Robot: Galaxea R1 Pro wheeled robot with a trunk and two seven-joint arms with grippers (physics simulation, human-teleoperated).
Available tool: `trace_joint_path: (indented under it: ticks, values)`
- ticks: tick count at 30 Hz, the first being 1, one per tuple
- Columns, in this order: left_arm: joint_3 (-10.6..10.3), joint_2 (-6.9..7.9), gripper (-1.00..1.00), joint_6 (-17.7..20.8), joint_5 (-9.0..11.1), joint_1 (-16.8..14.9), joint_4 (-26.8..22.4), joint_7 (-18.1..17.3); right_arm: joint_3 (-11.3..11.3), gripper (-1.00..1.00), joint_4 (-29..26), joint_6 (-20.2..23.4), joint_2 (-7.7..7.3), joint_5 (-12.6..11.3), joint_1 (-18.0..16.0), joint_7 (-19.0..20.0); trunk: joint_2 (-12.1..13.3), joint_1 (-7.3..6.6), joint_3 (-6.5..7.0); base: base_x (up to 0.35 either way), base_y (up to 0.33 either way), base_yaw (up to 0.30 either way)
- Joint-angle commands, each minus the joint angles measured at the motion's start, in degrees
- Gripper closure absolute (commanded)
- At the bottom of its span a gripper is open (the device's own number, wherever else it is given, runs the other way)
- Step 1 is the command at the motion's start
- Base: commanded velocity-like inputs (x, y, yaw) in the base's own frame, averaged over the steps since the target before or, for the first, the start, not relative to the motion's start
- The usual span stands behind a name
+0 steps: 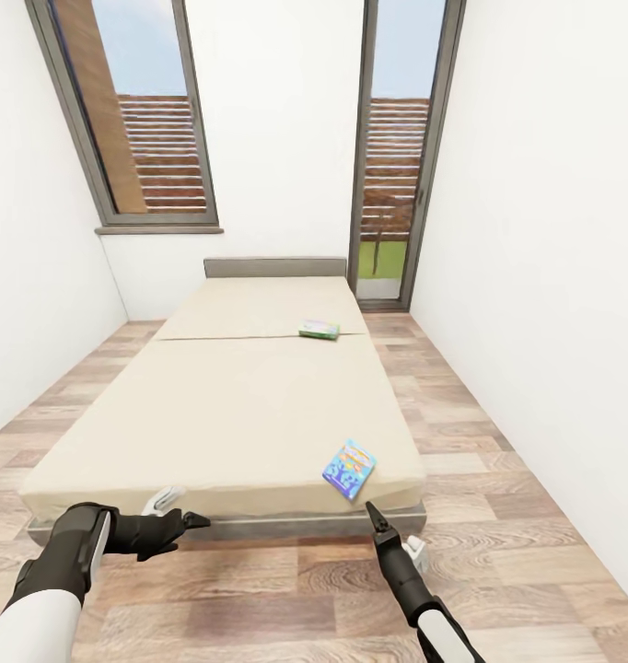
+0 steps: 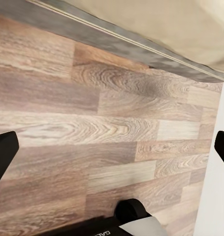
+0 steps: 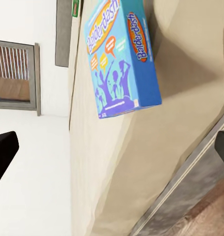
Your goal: Put all the toys in the child's room - the three board games (two on the bed and one on the table), the two jigsaw puzzles on the table, and the tennis ball on the table - inside the toy box on the table in the child's room.
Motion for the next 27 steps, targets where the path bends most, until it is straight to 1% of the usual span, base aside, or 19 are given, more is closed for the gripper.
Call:
trace_joint_path:
  ticks: [1, 13, 27]
  values:
    - [0.23, -0.02, -1.0, 0.25, -0.6, -0.06, -0.03, -0.58, -0.18, -1.0, 0.05, 0.24, 0.04, -0.34, -0.04, 0.27, -0.02, 0.0, -0.05, 0.07, 0.017, 0.0]
    - [0.57, -0.02, -1.0, 0.41, -0.6, -0.06, -0.03, -0.63, -0.18, -1.0, 0.05, 0.59, -0.1, -0.45, -0.04, 0.31, -0.02, 0.0, -0.05, 0.017, 0.004, 0.0]
    - [0.57, 0.0, -1.0, 0.51, -0.6, -0.06, -0.03, -0.65, -0.18, -1.0, 0.06, 0.67, -0.08, -0.56, -0.04, 0.32, -5.64, 3.08, -2.57, 0.0, 0.0, 0.0]
